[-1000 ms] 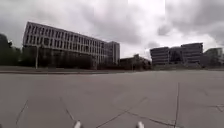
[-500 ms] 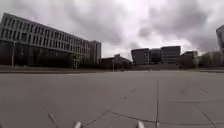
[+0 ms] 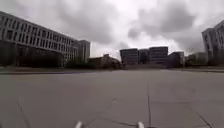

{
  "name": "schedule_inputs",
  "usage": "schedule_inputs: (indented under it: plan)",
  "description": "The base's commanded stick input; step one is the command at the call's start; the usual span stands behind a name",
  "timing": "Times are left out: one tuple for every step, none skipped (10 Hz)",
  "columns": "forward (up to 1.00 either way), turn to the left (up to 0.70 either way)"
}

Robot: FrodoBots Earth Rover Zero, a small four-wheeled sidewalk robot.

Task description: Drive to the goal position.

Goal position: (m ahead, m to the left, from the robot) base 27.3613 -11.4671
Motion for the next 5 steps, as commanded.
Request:
schedule_inputs:
  plan:
    - [1.00, -0.40]
    - [1.00, -0.40]
    - [1.00, -0.40]
    - [1.00, -0.30]
    - [1.00, -0.20]
